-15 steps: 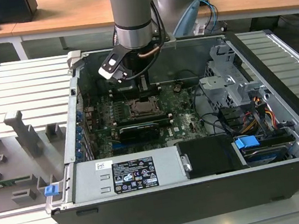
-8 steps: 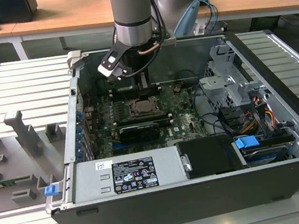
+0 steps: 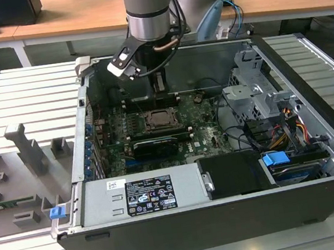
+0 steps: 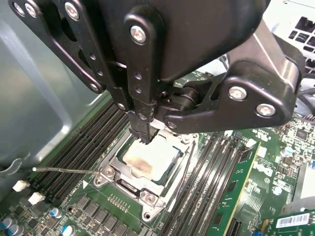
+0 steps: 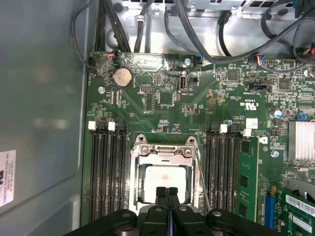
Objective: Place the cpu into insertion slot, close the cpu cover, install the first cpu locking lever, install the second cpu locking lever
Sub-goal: 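Install the first cpu locking lever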
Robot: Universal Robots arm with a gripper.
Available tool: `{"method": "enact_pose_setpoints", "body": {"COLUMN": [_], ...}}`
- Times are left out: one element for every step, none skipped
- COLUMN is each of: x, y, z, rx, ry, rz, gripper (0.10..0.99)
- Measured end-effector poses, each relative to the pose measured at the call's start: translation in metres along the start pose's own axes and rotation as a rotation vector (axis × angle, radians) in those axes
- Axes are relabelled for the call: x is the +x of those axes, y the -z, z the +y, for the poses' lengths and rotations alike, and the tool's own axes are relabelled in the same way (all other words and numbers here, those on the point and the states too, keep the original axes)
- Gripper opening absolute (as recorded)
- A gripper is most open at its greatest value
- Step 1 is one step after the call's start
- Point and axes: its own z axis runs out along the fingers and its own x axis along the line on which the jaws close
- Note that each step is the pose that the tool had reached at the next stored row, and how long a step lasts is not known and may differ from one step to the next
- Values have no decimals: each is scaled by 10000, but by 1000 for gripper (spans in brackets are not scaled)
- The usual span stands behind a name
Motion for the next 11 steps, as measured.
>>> {"method": "enact_pose_setpoints", "body": {"x": [0,0,0,1,1,1,1,1,1,1,1], "y": [29,49,68,89,92,92,92,93,93,93,93], "z": [2,3,4,5,6,6,6,5,5,5,5], "rx": [0,1,1,1,2,0,3,5,7,8,10], "ry": [-1,-1,-1,-1,3,107,264,465,704,884,1146], "rz": [0,0,0,-1,-3,1,9,21,35,45,60], "gripper": [106,106,106,106,106,106,106,106,106,106,106]}}
